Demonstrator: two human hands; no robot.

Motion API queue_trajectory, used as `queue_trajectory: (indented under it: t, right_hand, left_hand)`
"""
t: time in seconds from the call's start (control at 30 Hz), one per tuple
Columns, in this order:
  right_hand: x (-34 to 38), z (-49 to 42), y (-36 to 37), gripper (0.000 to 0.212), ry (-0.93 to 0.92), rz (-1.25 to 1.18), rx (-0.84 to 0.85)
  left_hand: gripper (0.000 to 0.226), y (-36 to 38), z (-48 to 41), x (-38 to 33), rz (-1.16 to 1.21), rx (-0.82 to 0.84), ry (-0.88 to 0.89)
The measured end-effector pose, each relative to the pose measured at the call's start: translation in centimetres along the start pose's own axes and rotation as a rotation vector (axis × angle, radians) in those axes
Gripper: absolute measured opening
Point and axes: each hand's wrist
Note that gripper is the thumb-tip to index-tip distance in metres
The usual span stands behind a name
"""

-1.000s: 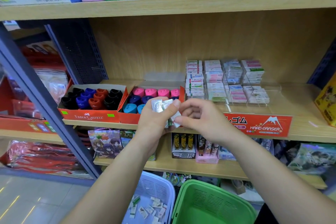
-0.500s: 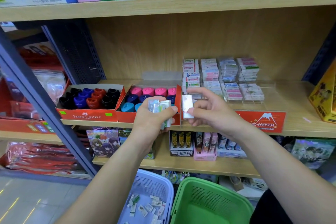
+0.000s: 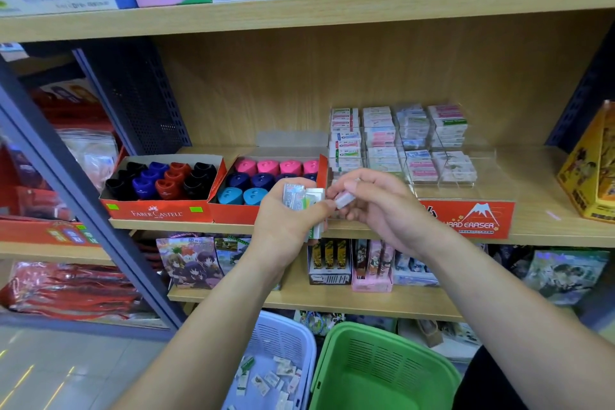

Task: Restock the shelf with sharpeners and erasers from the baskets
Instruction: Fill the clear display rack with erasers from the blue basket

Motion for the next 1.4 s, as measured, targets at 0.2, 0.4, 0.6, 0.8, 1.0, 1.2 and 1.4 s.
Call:
queue_trajectory:
  t: [0.2,0.4,0.6,0.8,1.0,1.2,1.4]
  right_hand:
    - [0.3,0.0,-0.9,0.031,0.012,0.202,-0.012]
    - [0.6,0.1,-1.2,0.031,0.019,0.249,-0.216]
    - [0.8,-1.4,-4.3,0.016,0.008,0.541,-0.406]
    - [1.0,-5.2,-5.5,0.014,-0.061,1.085,-0.319]
    - [0.2,-7.4,-5.1,0.012,-0.112,1.357,-0.167]
    - [-0.2,-7.8,-5.8,0.014,-0.075,1.276,-0.066]
    - [-1.3,-8.1,-5.3,0.012,-0.062,1.176,-0.183]
  left_hand:
    - [0.030,-0.2,0.2,-0.3,-0.015,-0.014,0.010]
    - [0.032,-0.5,-0.5,0.4,-0.038,-0.080,0.021]
    - [0.032,-1.8,-1.0,0.1,-0.074,-0.110,0.008]
    - [0.030,-3.0,-2.3,0.1,-0.100,-0.118,0.005]
    - [0.028,-3.2,-3.8,0.7,-0.076,-0.110,-0.009]
    - [0.029,-3.1,-4.7,1.5,-0.049,-0.110,-0.021]
    - [0.027,-3.1,-4.7,1.3,-0.064,-0.115,-0.020]
Point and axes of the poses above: each hand's wrist, its own z-axis away from the middle knuckle, its own y-axis out of the palm, x = y × z, and after that the axes turned 3 degrees about -y, right-handed
